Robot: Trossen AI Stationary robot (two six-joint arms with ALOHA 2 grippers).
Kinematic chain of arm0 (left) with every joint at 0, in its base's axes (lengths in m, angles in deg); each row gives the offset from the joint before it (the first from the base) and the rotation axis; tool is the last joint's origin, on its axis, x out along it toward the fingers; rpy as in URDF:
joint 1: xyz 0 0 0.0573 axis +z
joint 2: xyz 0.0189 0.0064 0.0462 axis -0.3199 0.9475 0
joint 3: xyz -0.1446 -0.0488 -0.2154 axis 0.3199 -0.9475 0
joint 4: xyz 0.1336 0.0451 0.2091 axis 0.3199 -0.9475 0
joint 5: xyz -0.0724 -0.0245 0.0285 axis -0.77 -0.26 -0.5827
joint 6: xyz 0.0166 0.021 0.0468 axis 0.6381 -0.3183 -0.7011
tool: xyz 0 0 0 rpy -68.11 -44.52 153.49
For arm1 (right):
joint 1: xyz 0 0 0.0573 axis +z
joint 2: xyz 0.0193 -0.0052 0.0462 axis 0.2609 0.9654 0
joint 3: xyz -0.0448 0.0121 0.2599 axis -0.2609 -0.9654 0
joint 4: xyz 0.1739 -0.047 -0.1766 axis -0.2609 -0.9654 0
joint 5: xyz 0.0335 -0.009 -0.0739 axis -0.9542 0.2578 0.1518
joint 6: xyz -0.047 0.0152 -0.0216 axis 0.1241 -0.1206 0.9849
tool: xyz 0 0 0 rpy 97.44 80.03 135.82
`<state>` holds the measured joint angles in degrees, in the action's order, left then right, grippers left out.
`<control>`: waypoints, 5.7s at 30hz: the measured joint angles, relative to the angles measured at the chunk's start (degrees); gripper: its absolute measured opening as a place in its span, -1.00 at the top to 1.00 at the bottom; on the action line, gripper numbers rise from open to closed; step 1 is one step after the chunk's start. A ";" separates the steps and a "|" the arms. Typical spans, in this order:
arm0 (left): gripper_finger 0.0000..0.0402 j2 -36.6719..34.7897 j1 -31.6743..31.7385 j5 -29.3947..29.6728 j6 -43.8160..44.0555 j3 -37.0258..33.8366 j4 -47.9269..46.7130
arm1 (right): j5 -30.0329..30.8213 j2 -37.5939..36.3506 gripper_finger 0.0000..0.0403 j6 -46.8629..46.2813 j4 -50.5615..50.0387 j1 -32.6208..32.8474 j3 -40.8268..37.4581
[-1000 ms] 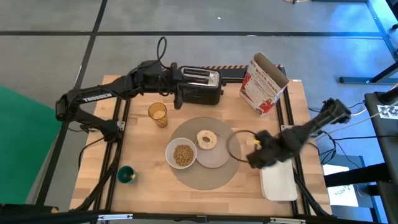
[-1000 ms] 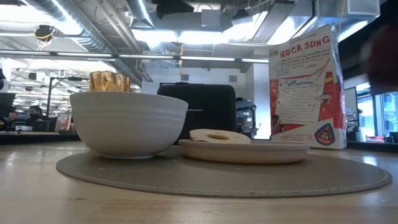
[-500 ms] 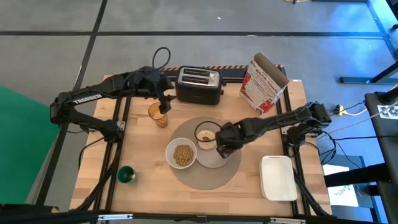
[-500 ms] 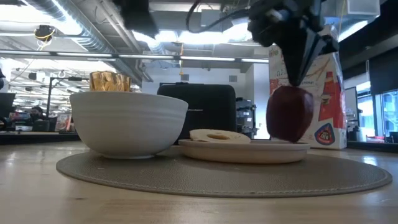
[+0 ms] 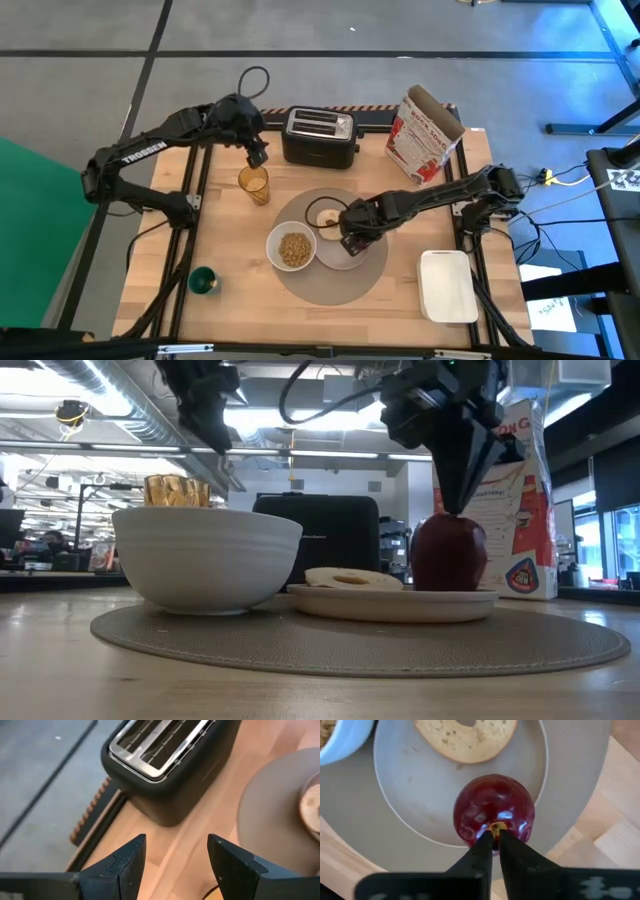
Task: Arrange a breakfast setting
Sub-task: Put the apple on the gray plate, then put the brown glass on the tablemat at the top left of the gray plate, then put the yellow spoon on the tablemat to the right of the gray plate
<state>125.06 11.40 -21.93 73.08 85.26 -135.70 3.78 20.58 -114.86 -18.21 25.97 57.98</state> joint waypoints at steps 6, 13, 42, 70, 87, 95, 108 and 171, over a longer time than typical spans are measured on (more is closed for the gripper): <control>-0.03 1.19 3.14 -5.34 -0.05 0.00 -0.45 | 0.55 0.00 0.57 1.71 3.78 0.00 0.00; -0.03 3.87 3.94 -10.92 -2.09 0.00 -4.30 | 8.86 -3.75 0.17 3.81 6.35 -0.32 1.13; 0.57 8.10 7.23 -12.06 -9.24 -13.23 -13.53 | 15.48 -8.39 0.10 6.59 1.08 -1.46 5.22; 0.98 34.14 -13.82 -10.20 9.70 19.47 -19.12 | 13.50 -18.64 0.10 26.78 -7.83 -11.73 5.20; 0.73 39.58 -16.08 -9.42 11.25 21.59 -19.77 | 17.62 -18.64 0.10 35.81 -10.28 -11.64 5.19; 0.46 36.98 -15.71 -6.41 16.47 27.73 -24.06 | 17.97 -18.62 0.10 39.95 -9.84 -11.65 5.18; 0.34 29.37 -23.74 -4.11 39.71 43.94 -37.15 | 16.40 -18.60 0.10 49.41 -3.99 -11.65 4.96; 0.30 -23.70 -63.57 -21.12 45.46 -24.24 -2.69 | 9.95 10.58 0.10 53.77 76.92 5.14 5.84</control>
<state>101.36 -52.17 -43.05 118.54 61.02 -138.39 13.73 31.16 -61.09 58.71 31.12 63.82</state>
